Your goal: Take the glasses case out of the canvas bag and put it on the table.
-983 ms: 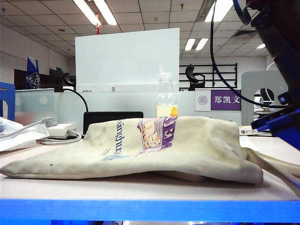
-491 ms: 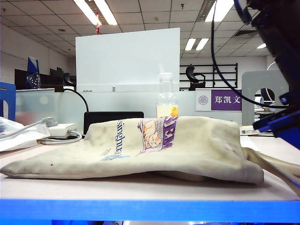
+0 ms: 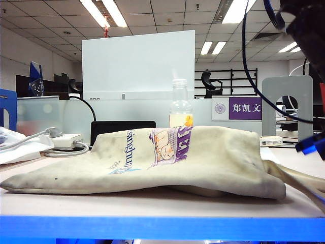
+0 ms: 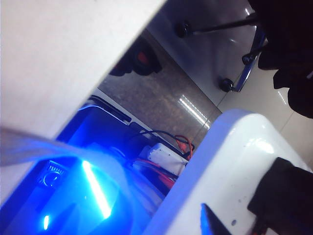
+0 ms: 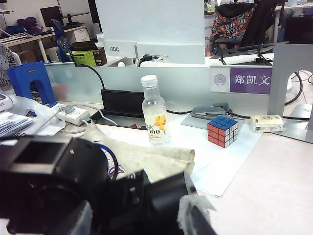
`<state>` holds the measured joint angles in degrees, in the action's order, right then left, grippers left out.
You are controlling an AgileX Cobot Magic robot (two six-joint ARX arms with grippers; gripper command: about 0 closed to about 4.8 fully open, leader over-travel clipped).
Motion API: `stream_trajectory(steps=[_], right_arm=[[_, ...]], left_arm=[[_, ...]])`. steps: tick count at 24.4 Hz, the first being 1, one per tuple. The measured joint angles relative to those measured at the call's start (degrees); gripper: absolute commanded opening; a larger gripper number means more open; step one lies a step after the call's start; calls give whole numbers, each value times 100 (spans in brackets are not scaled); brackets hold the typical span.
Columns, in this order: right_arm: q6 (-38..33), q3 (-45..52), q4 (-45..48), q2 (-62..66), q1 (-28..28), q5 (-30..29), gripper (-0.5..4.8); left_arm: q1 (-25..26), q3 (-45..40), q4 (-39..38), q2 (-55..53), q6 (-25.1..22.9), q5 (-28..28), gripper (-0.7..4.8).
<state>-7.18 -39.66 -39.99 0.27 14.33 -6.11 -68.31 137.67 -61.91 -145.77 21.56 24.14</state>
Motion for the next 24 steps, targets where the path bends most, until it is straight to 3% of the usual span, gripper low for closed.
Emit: stream_trajectory(steps=[9, 10, 14, 15, 17, 24], right_arm=[[2, 0, -15, 0, 0, 4, 252], [2, -2, -26, 0, 0, 2, 252], [2, 0, -118, 0, 0, 4, 252], [2, 0, -116, 0, 0, 4, 252], [13, 0, -116, 0, 0, 4, 252], [131, 0, -116, 0, 0, 9, 252]], left_arm=[[-20, -13, -24, -133, 9, 20, 309], [-17, -13, -17, -153, 9, 24, 282], [-11, -22, 94, -173, 4, 31, 41], [-11, -20, 184, -173, 7, 44, 17], [-4, -20, 313, -173, 13, 98, -5], [125, -20, 664, -173, 9, 695, -6]])
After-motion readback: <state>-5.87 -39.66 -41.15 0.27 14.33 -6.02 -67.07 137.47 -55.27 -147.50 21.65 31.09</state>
